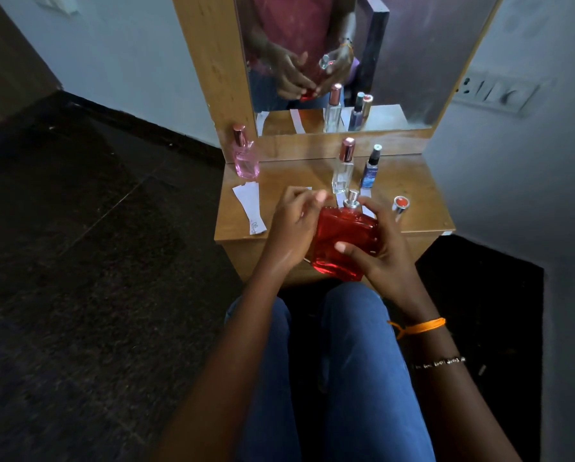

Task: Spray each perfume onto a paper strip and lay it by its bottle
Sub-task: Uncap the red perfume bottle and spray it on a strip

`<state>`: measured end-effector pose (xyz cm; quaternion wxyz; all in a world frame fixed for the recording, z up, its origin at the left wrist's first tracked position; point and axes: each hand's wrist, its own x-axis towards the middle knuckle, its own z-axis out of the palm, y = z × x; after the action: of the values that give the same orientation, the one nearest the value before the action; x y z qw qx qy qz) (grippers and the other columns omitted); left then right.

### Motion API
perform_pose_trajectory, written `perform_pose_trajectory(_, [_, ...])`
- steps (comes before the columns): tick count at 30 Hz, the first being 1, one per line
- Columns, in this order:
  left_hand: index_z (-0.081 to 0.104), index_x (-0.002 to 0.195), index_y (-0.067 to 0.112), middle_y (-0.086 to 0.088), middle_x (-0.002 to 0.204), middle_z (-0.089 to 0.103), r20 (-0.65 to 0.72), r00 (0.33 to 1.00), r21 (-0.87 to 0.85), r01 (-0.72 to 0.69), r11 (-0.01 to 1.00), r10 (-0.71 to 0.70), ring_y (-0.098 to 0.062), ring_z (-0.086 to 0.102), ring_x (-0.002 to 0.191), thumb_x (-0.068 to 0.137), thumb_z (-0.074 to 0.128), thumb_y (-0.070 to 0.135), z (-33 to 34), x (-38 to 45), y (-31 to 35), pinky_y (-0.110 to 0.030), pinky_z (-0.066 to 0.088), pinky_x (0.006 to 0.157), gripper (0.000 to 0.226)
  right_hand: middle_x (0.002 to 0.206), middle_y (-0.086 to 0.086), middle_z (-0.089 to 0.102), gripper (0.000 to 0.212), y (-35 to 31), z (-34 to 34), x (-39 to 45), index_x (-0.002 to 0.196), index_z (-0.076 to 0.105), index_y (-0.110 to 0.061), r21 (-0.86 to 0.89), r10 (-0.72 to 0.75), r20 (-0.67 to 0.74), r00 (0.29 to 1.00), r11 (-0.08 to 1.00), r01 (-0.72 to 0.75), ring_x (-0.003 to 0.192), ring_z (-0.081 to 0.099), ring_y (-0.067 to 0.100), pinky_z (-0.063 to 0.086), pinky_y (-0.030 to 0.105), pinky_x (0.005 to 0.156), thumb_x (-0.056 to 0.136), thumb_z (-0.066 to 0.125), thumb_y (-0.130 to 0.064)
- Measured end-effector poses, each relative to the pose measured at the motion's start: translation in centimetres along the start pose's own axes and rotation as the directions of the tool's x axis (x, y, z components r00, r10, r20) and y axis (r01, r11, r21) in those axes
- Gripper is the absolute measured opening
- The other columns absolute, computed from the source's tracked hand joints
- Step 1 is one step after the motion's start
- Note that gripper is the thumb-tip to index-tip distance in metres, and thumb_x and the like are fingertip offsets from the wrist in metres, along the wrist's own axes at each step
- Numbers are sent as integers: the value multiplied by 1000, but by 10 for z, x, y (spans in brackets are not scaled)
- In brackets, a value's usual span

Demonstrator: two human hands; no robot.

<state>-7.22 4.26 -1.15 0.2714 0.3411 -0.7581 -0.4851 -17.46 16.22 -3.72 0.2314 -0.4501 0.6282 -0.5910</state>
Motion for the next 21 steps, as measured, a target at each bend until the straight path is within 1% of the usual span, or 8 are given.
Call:
perform_pose_trajectory(1, [62, 116, 14, 0, 110, 47, -46, 999, 58, 0, 998, 3, -15, 50, 110, 96, 43, 30, -2, 8, -4, -18, 39, 91, 32, 120, -29, 54, 69, 2, -1, -1, 122, 42, -49, 12, 20, 3, 1000, 1000, -20, 108, 57, -2, 47, 15, 86, 76, 74, -10])
perform_pose_trajectory(3, [59, 120, 17, -4, 115, 50, -130, 991, 205, 22, 978, 5, -24, 51, 113, 94, 47, 15, -4, 26, -13, -35, 43, 99, 29, 123, -15, 57, 70, 3, -2, -3, 123, 43, -49, 18, 55, 24, 998, 998, -55, 106, 59, 1, 48, 14, 83, 76, 75, -8])
perform_pose_trajectory(4, [57, 124, 19, -6, 118, 50, -140, 990, 312, 45, 949, -1, -28, 49, 114, 92, 48, 9, -4, 34, -17, -41, 42, 99, 35, 121, -15, 57, 69, 3, -2, -3, 123, 43, -45, 15, 64, 36, 997, 998, -64, 105, 59, -1, 47, 12, 82, 76, 75, -5])
perform_pose_trajectory(6, [48, 132, 22, -7, 125, 48, -99, 994, 527, 84, 846, -38, -30, 41, 118, 91, 46, 5, -2, 47, -23, -41, 37, 98, 44, 115, -30, 56, 67, 3, -2, -2, 120, 44, -40, 16, 71, 50, 996, 997, -72, 102, 58, -7, 46, 9, 80, 76, 73, 1])
perform_pose_trajectory(9, [47, 132, 19, -9, 133, 40, -25, 995, 666, 91, 741, -100, -32, 32, 122, 93, 47, 13, 1, 56, -27, -42, 29, 99, 39, 112, -37, 54, 65, 3, -1, -1, 118, 46, -42, 16, 76, 61, 995, 997, -77, 101, 58, -7, 45, 9, 80, 75, 74, -1])
perform_pose_trajectory(14, [53, 120, 17, -7, 131, 43, -57, 994, 607, 110, 787, -95, -31, 33, 122, 91, 52, 14, 4, 57, -26, -39, 30, 99, 29, 133, -2, 52, 69, 1, -1, 0, 132, 40, -33, 88, 79, 77, 994, 992, -85, 107, 60, 5, 48, 16, 85, 79, 70, 0])
perform_pose_trajectory(18, [52, 106, 15, -6, 116, 56, -90, 992, 496, 125, 859, -92, -30, 41, 115, 87, 56, 10, 4, 56, -26, -40, 39, 94, 20, 134, -15, 50, 70, -6, 5, -2, 133, 41, -27, 210, 60, 49, 997, 975, -69, 111, 59, 8, 50, 20, 87, 78, 66, 9])
perform_pose_trajectory(21, [50, 103, 12, -10, 105, 62, -102, 988, 384, 144, 912, -113, -31, 50, 109, 83, 59, 5, 4, 53, -23, -48, 46, 89, 23, 138, 1, 50, 66, -7, 13, -2, 128, 47, -35, 287, 72, -8, 997, 956, -67, 119, 56, 19, 51, 31, 94, 76, 67, -1])
